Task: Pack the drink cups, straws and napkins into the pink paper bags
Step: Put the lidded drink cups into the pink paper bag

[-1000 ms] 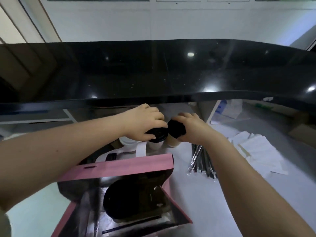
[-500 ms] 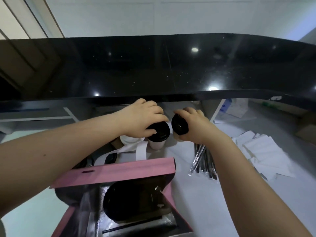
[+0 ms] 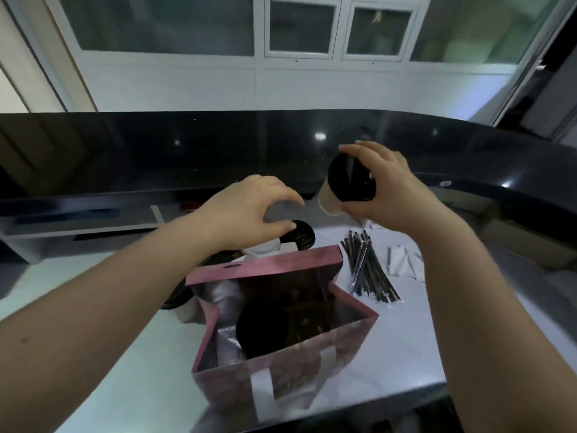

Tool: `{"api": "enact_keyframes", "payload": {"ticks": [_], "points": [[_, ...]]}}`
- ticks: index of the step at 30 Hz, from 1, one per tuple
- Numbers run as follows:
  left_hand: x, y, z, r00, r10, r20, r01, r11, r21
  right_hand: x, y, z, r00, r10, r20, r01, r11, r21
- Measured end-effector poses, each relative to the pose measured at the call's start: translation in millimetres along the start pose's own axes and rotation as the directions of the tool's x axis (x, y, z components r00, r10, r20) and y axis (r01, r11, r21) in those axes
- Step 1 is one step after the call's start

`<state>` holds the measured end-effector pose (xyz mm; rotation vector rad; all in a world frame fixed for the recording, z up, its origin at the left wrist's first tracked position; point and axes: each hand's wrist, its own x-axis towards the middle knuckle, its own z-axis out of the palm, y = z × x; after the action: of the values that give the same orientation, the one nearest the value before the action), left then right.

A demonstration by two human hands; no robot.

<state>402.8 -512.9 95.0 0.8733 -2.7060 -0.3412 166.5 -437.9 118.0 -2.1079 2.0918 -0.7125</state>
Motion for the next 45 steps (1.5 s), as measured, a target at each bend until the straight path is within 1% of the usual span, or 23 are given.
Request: {"api": "enact_keyframes", "payload": {"ticks": [3, 5, 7, 10, 13, 17, 19, 21, 23, 25, 28, 30, 34, 36, 39, 43, 45], "points": [[-34.1, 16.9, 2.6, 1.0, 0.016, 0.009, -0.014, 0.993, -0.114, -24.9, -23.6, -10.3, 0.998, -0.021, -0.055, 0.022, 0.999, 0.027], [-51.2, 23.0, 6.3, 0.998, 0.003, 0.059, 0.007, 0.987, -0.162, -39.6, -37.5, -12.1, 0.998, -0.025, -0.063, 0.028, 0.998, 0.054], [-63.7, 23.5, 12.7, 0.99, -0.041, 0.134, 0.065, 0.981, -0.181, -52.6, -49.0, -11.7, 0.999, -0.025, -0.042, 0.028, 0.996, 0.08], [-77.5, 21.1, 24.7, 0.973, -0.104, 0.206, 0.133, 0.983, -0.128, -69.8, -62.7, -2.7, 0.999, -0.035, 0.024, 0.032, 0.995, 0.099], [-87.7, 19.3, 34.7, 0.972, -0.134, 0.191, 0.148, 0.987, -0.062, -80.7, -70.9, 15.8, 0.996, -0.038, 0.082, 0.031, 0.996, 0.089], [-90.2, 17.4, 46.2, 0.981, -0.157, 0.112, 0.169, 0.98, -0.102, -88.5, -77.5, 36.4, 0.993, 0.008, 0.115, -0.009, 1.0, 0.007], [-90.3, 18.6, 50.8, 0.973, -0.177, 0.144, 0.186, 0.981, -0.05, -90.4, -84.6, 48.0, 0.991, 0.005, 0.136, 0.003, 0.998, -0.057], [-94.3, 23.9, 53.8, 0.96, -0.19, 0.205, 0.193, 0.981, 0.007, -92.4, -88.7, 62.2, 0.977, 0.006, 0.212, 0.019, 0.993, -0.114], [-101.2, 30.1, 57.4, 0.946, -0.21, 0.248, 0.204, 0.978, 0.049, -95.3, -83.8, 73.4, 0.952, 0.058, 0.301, -0.006, 0.985, -0.171], [-108.5, 32.9, 65.1, 0.941, -0.219, 0.26, 0.199, 0.975, 0.101, -99.6, -73.0, 76.4, 0.924, 0.149, 0.352, -0.063, 0.968, -0.244], [-117.3, 32.4, 74.0, 0.95, -0.214, 0.227, 0.176, 0.969, 0.174, -104.2, -55.7, 74.3, 0.913, 0.247, 0.324, -0.121, 0.924, -0.363], [-120.5, 32.9, 75.3, 0.954, -0.209, 0.214, 0.17, 0.968, 0.187, -104.0, -48.6, 75.6, 0.908, 0.287, 0.305, -0.148, 0.901, -0.407], [-121.0, 38.8, 77.6, 0.959, -0.185, 0.214, 0.143, 0.97, 0.198, -94.7, -50.3, 94.2, 0.866, 0.32, 0.385, -0.104, 0.867, -0.488], [-120.6, 42.8, 80.3, 0.959, -0.172, 0.223, 0.128, 0.972, 0.196, -88.7, -54.7, 108.4, 0.852, 0.303, 0.426, -0.074, 0.877, -0.475], [-119.2, 45.4, 81.6, 0.958, -0.166, 0.235, 0.124, 0.975, 0.184, -80.6, -53.5, 123.0, 0.859, 0.267, 0.436, -0.08, 0.913, -0.401], [-115.0, 42.2, 79.4, 0.957, -0.18, 0.229, 0.14, 0.974, 0.179, -82.3, -43.2, 137.3, 0.824, 0.276, 0.495, -0.09, 0.926, -0.367], [-113.9, 39.0, 77.8, 0.956, -0.193, 0.222, 0.153, 0.971, 0.182, -84.8, -40.4, 141.8, 0.822, 0.258, 0.507, -0.075, 0.933, -0.352]]}}
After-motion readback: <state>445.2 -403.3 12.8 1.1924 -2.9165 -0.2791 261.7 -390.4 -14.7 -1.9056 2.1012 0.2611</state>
